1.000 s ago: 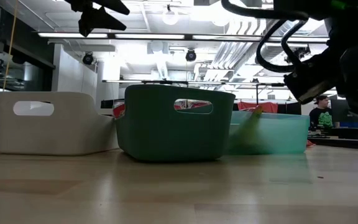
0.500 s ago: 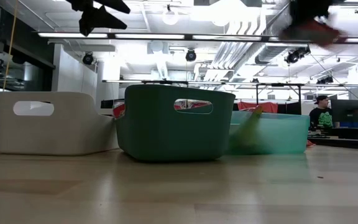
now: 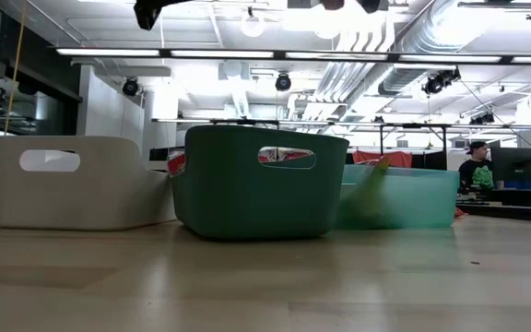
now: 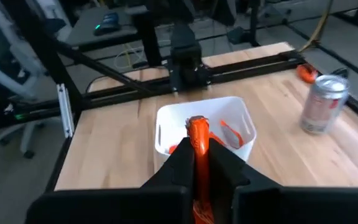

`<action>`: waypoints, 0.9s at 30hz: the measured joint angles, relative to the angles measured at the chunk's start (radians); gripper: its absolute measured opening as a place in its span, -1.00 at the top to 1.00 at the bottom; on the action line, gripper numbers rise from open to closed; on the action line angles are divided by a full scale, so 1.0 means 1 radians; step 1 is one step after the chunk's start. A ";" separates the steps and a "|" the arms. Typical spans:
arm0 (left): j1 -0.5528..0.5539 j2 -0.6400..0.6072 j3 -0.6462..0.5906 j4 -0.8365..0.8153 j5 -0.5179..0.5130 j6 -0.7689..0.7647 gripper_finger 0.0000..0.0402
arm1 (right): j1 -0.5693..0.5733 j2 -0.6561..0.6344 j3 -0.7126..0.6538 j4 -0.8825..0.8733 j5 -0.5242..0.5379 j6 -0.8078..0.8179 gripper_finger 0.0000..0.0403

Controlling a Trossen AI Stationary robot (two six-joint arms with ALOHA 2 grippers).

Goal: Sort candy
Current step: Put the orange chocolate into the white bin

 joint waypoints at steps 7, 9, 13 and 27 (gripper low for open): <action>-0.003 0.000 0.000 0.001 -0.003 -0.016 0.03 | -0.051 -0.002 -0.086 0.207 -0.105 0.050 0.96; -0.003 0.000 0.000 0.014 -0.003 -0.016 0.03 | -0.050 0.001 -0.087 0.214 -0.104 0.051 0.95; -0.003 0.000 0.000 0.124 -0.003 0.000 0.03 | -0.088 0.073 -0.088 0.306 -0.097 0.051 0.95; -0.002 0.000 0.000 0.301 -0.103 0.097 0.03 | -0.129 0.639 0.162 0.685 -0.221 -0.028 0.95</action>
